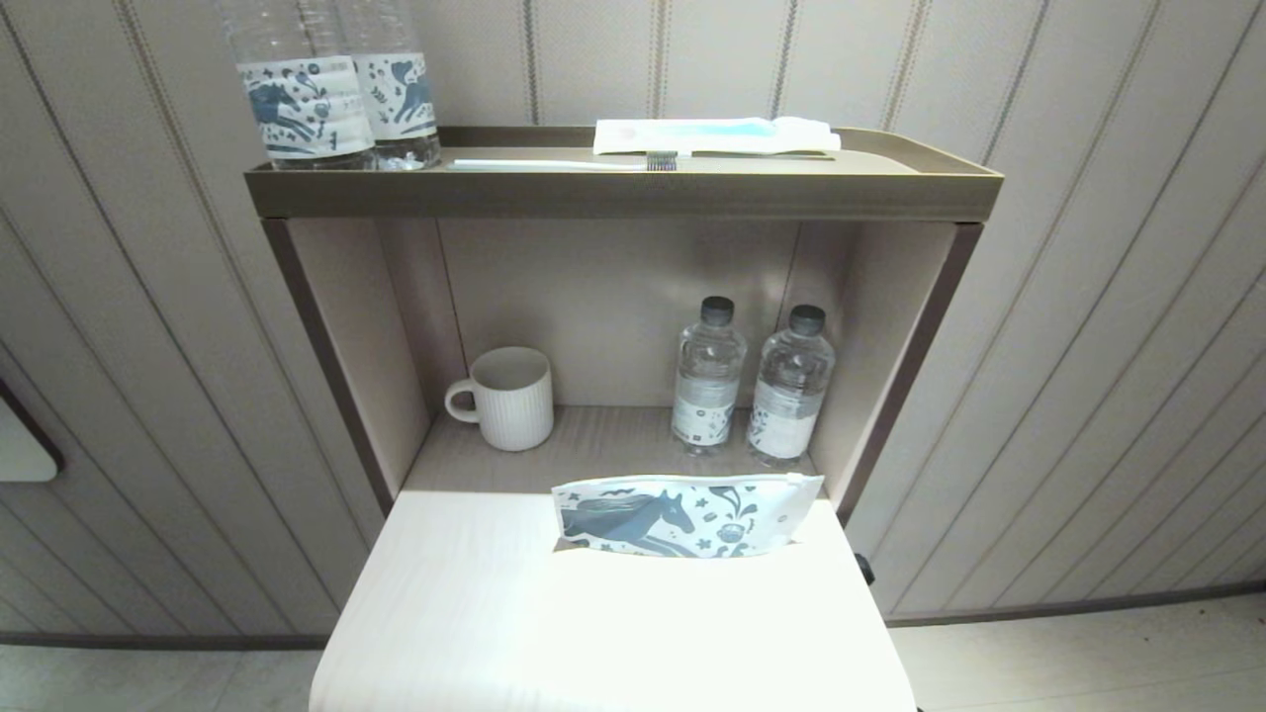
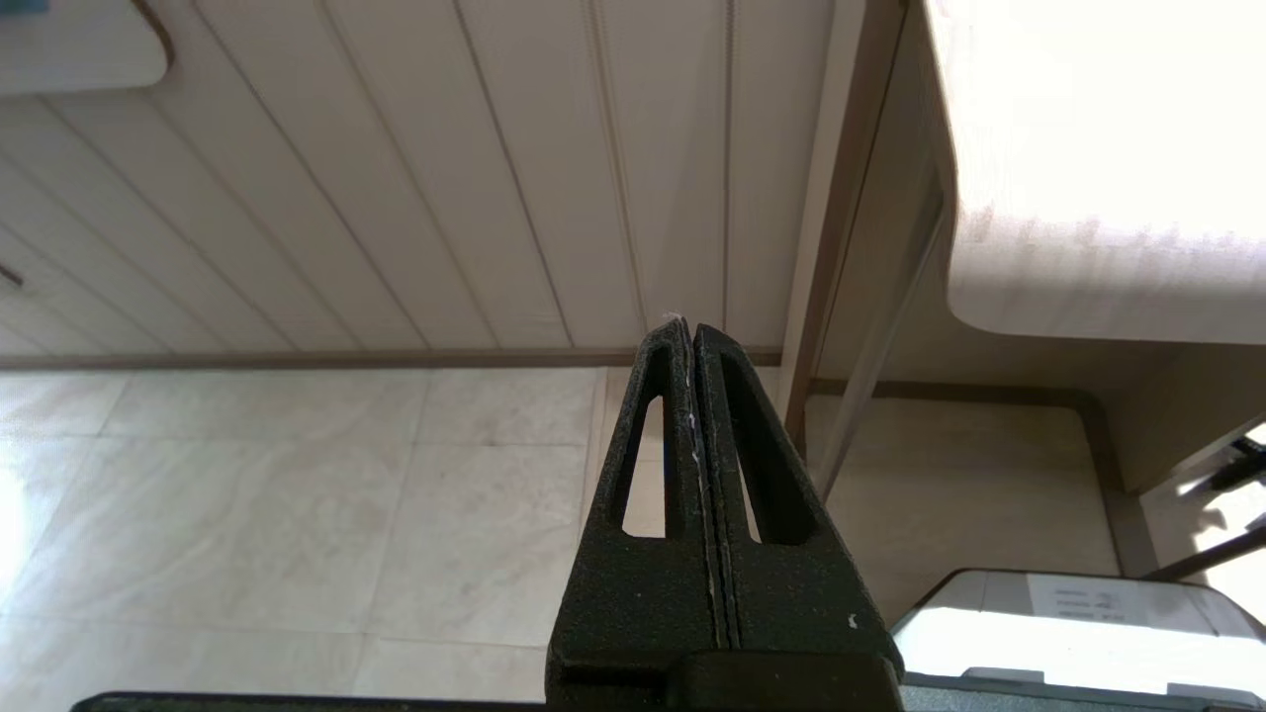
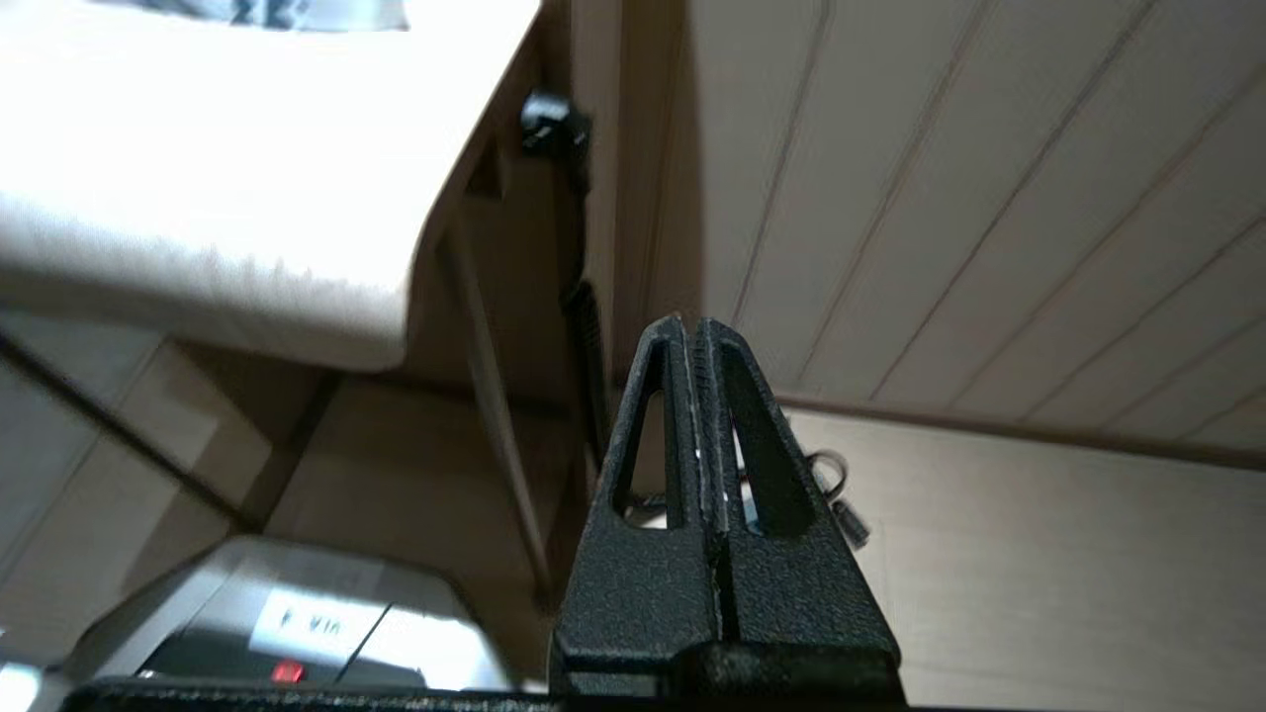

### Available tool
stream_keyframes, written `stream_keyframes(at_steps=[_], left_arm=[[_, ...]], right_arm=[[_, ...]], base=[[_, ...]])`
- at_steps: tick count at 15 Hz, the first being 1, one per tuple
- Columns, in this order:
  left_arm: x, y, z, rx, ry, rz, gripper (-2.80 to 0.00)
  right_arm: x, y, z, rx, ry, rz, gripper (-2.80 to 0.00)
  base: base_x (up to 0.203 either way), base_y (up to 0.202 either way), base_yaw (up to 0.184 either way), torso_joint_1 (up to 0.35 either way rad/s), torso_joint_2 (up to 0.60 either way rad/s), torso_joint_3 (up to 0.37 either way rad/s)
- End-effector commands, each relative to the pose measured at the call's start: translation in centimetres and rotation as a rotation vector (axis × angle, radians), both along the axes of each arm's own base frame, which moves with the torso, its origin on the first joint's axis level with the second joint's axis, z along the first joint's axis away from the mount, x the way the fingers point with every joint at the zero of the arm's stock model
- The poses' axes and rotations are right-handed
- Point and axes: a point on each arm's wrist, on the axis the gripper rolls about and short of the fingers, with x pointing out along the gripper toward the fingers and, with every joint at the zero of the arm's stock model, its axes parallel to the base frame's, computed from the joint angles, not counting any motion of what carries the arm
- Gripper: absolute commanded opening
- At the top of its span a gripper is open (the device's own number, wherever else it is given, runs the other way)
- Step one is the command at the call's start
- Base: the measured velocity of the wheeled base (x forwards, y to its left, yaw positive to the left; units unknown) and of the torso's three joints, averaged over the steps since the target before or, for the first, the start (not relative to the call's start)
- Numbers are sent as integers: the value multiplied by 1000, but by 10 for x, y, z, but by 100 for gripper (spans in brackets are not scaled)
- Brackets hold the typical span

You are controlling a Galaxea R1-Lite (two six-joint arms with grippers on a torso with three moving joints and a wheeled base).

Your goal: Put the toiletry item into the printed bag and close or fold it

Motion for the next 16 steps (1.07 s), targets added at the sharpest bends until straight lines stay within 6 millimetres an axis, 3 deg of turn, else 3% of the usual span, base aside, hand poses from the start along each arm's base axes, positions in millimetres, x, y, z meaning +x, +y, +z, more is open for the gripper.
stream_keyframes(at_steps=[1, 3, 14, 16], left_arm=[[1, 0, -1, 6, -4, -5, -280], [8, 0, 1, 4, -87, 9, -280], [10, 1, 1, 6, -107, 38, -280], [17, 2, 7, 51, -253, 65, -280]], right_arm=[[-9, -1, -6, -2, -99, -53, -280], [-7, -2, -13, -20, -83, -106, -280], [-7, -2, -13, -17, -83, -104, -280], [-7, -2, -13, -17, -83, -106, -280]], base=[[0, 0, 0, 0, 0, 0], [0, 0, 0, 0, 0, 0], [0, 0, 0, 0, 0, 0], [0, 0, 0, 0, 0, 0]])
